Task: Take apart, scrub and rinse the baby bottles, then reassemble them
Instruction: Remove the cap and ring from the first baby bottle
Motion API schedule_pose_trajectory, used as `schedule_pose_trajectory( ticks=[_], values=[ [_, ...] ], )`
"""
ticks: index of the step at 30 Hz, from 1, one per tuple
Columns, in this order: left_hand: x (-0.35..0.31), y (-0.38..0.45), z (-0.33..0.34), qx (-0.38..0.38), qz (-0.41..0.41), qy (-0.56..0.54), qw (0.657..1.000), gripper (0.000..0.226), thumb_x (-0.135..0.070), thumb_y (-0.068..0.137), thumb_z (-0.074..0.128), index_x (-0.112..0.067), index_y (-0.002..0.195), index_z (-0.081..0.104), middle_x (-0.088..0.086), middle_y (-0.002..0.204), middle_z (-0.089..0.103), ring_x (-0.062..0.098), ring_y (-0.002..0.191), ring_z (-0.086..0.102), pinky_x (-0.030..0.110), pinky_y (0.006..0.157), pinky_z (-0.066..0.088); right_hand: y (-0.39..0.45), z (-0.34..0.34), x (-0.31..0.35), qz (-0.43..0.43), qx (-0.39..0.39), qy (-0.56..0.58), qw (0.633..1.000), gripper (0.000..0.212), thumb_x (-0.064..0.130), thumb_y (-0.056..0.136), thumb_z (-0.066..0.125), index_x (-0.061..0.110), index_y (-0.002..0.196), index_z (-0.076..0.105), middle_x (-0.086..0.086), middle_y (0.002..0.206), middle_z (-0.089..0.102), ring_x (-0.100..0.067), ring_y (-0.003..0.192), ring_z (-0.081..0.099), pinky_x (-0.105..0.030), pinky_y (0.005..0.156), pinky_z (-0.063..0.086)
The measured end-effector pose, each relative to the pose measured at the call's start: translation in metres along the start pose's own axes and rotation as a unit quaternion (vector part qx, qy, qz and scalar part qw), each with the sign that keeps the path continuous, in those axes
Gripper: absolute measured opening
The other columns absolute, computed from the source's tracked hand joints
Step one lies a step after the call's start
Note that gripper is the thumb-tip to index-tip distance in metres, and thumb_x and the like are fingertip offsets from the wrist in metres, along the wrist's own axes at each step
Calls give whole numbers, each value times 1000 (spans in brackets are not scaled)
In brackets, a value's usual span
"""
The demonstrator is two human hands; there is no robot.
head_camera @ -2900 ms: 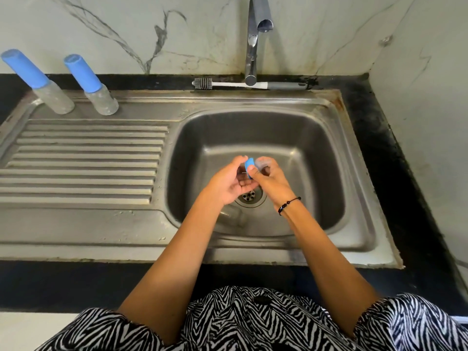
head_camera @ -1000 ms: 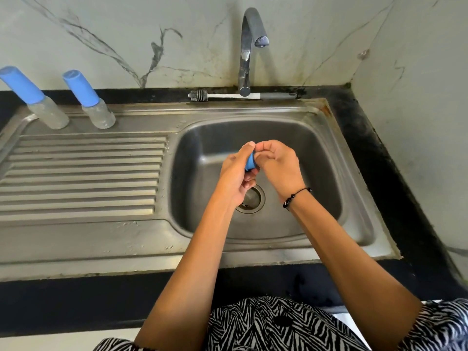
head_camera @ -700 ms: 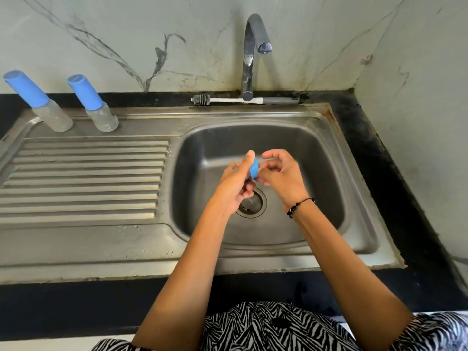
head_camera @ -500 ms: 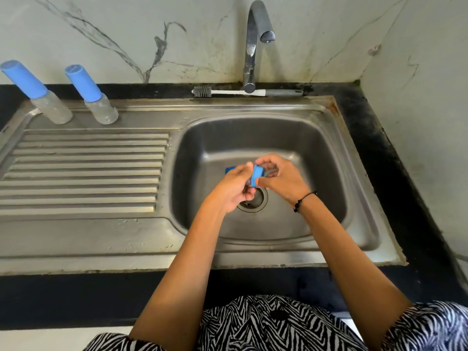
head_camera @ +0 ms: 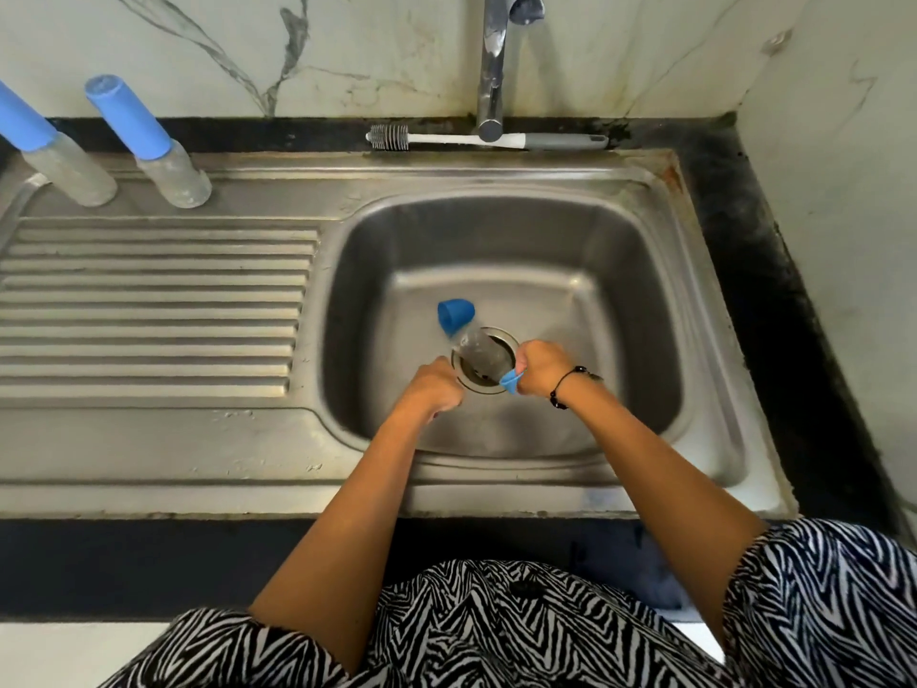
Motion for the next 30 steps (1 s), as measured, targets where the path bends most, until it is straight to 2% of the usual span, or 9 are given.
schedule_pose_trajectory(
  ticks=[3,5,9,13,17,20,22,24,30],
  values=[
    [2,2,4,48,-9,67,997,12,-15,88,56,-8,96,50,7,81,54,18,65,51,24,48,40,8,5,2,1,25,-63,998,25,19,85,65,7,107,63,-12,111,63,-25,95,58,-27,73,43],
    [1,5,8,76,-11,99,992,15,-22,88,59,-9,89,50,4,71,51,15,57,46,24,47,38,13,9,2,5,43,-78,996,30,21,84,67,7,109,63,-12,113,62,-26,98,59,-27,73,43],
    [-2,10,13,111,-22,151,982,29,-23,90,60,-6,112,53,10,91,55,16,62,51,24,52,42,20,16,0,14,68,-90,994,39,23,83,69,4,115,60,-14,116,62,-27,104,60,-28,75,44],
    [-6,15,14,109,-29,130,985,32,-18,93,56,-2,120,51,13,94,54,18,65,55,25,55,45,21,17,-9,23,70,-84,994,36,21,86,66,3,115,60,-15,114,61,-29,103,59,-28,75,44],
    [-9,16,10,56,-22,95,994,34,-12,92,47,-4,125,47,13,104,53,24,82,57,29,65,47,19,12,-19,37,45,-87,994,9,16,85,63,9,82,59,-11,91,52,-25,83,50,-30,75,43],
    [-11,14,4,32,-14,75,997,39,-8,92,41,-4,131,44,14,111,54,24,86,55,29,67,45,17,8,-21,52,36,-76,995,21,12,86,56,12,67,47,-9,90,49,-25,82,49,-30,77,44],
    [-13,11,-2,26,-6,57,998,39,-7,92,41,-6,130,44,11,108,51,23,87,54,28,65,43,15,6,-18,54,38,-62,996,10,15,88,54,6,86,59,-12,94,54,-29,88,55,-31,76,44],
    [-17,7,-7,22,5,50,998,34,-8,91,40,-7,124,47,10,107,52,23,88,53,28,66,43,14,3,-13,48,30,-56,997,21,16,89,54,4,105,61,-13,101,59,-27,86,55,-30,74,45],
    [-35,0,-23,2,38,32,999,25,-8,92,41,-7,113,54,13,102,55,25,90,57,33,77,48,16,-18,5,22,-22,-21,999,15,12,91,48,7,95,62,-9,89,55,-25,80,54,-29,68,44]
  ],
)
Point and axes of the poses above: each hand's wrist, its own y-axis towards the middle knuckle, its own z-axis out of the palm, x = y × z, the point moved 6 cm from there along y, towards the middle knuckle
